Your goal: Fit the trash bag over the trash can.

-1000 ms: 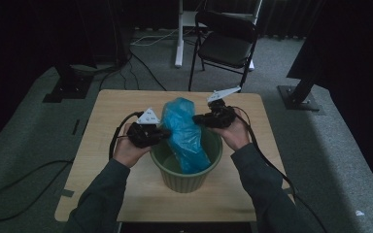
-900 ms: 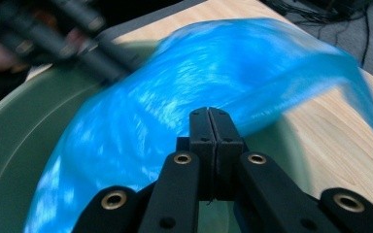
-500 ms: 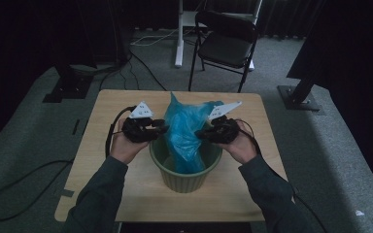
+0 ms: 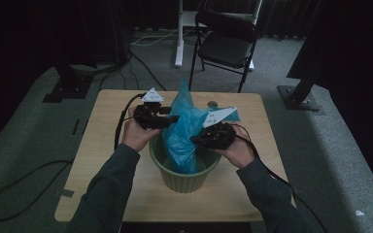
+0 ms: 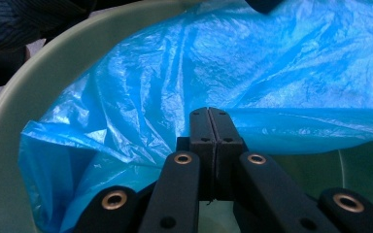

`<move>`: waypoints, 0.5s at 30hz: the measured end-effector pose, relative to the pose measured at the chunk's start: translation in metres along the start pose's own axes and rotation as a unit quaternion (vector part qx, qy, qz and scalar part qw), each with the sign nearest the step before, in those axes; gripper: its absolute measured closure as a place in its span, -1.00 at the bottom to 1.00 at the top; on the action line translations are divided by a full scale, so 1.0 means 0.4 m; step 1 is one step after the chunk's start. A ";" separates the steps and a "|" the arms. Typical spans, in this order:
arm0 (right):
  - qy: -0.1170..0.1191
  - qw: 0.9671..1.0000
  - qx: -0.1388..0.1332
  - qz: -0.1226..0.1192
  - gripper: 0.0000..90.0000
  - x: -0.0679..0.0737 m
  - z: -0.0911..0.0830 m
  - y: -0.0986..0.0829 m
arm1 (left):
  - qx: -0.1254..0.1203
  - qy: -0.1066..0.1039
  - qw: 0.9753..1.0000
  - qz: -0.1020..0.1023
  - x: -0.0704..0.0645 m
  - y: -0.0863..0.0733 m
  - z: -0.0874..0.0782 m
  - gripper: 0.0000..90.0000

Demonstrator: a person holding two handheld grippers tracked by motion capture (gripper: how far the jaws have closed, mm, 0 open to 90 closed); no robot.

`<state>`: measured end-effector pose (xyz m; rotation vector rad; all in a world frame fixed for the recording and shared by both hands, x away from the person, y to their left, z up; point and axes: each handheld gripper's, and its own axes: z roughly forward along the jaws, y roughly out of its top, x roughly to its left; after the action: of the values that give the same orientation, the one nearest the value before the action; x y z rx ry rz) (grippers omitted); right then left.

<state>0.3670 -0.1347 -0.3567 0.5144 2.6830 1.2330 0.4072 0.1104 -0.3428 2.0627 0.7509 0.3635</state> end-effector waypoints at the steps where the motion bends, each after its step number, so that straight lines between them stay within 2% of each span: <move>1: -0.001 1.000 0.000 -0.002 0.99 0.001 -0.001 0.000 | 0.006 0.000 1.000 0.001 -0.002 -0.001 0.004 0.29; 4: 0.001 1.000 -0.001 -0.003 0.99 0.003 -0.003 0.000 | 0.024 -0.003 1.000 0.014 -0.012 -0.001 0.012 0.70; 6: 0.001 1.000 -0.002 -0.003 0.98 0.003 -0.008 -0.002 | 0.025 -0.002 0.999 0.026 -0.022 0.000 0.009 0.88; 11: 0.011 1.000 -0.013 0.002 0.71 0.003 -0.032 -0.013 | 0.023 -0.001 0.999 0.046 -0.041 -0.006 -0.001 0.99; 13: 0.003 1.000 -0.016 0.002 0.58 0.004 -0.046 -0.017 | 0.023 -0.002 0.998 0.052 -0.047 -0.011 -0.004 0.99; 15: 0.002 1.000 -0.028 0.005 0.54 0.001 -0.066 -0.020 | 0.023 -0.004 0.998 0.055 -0.053 -0.018 -0.007 0.99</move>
<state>0.3577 -0.1579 -0.3456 0.5189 2.6440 1.3100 0.3868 0.1021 -0.3466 2.1529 0.6477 0.4028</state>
